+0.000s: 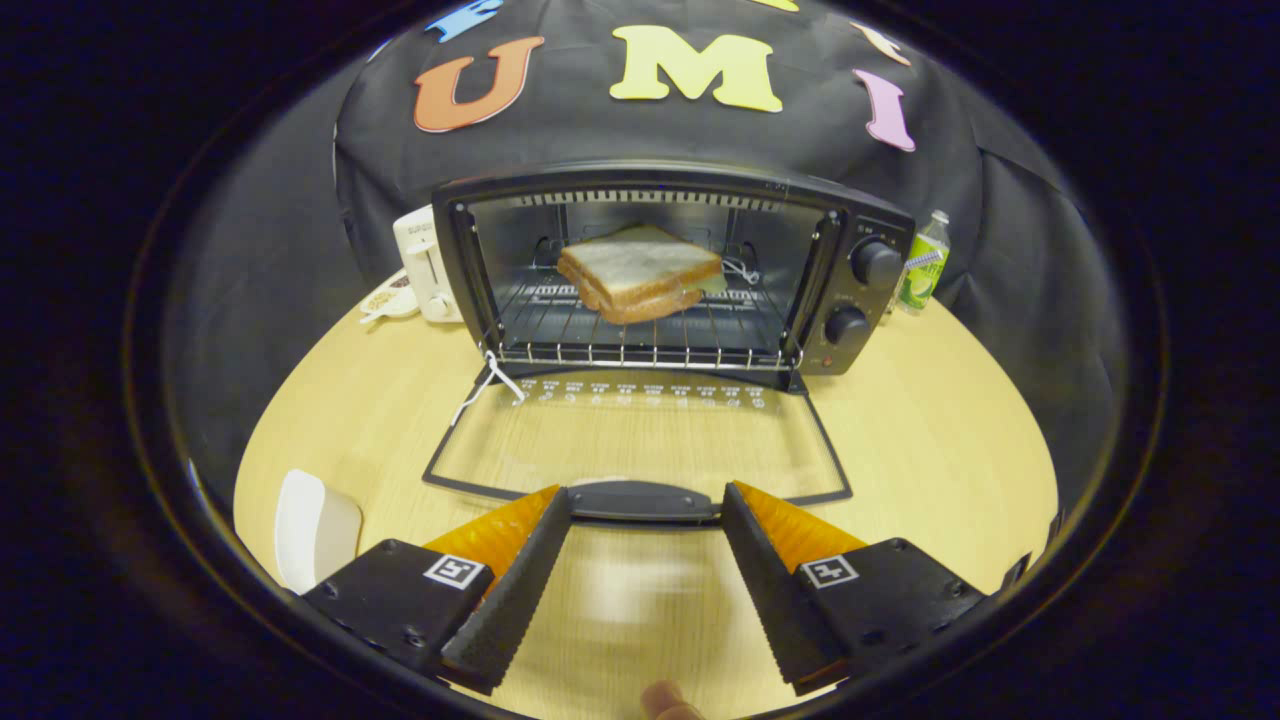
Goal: Open the toaster oven, put the food inside, and close the toaster oven door.
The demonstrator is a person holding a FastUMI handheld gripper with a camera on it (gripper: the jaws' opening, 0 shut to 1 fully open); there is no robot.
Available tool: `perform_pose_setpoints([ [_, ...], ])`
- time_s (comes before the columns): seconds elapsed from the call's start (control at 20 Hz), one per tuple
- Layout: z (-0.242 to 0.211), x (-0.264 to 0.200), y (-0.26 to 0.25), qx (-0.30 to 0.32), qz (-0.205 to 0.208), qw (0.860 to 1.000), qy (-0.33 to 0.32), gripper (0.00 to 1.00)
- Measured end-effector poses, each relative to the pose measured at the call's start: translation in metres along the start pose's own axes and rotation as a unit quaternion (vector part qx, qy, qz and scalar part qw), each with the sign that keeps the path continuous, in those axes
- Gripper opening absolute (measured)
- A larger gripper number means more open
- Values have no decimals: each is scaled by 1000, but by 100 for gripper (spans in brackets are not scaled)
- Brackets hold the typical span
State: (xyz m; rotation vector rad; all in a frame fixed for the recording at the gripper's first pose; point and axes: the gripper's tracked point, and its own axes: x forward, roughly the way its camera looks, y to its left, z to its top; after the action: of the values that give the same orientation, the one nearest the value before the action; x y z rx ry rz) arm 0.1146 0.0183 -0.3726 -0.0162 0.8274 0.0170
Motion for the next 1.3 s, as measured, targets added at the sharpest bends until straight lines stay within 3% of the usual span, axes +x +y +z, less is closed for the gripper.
perform_pose_setpoints([
  [0.2, -4, 1, -4, -56, -34, 998, -4, 100],
  [0.5, -12, 4, -2, -41, -59, 997, 7, 100],
  [0.9, -34, 21, 3, 26, -33, 998, 52, 100],
  [1.3, -29, 18, 1, 17, -34, 998, 46, 100],
])
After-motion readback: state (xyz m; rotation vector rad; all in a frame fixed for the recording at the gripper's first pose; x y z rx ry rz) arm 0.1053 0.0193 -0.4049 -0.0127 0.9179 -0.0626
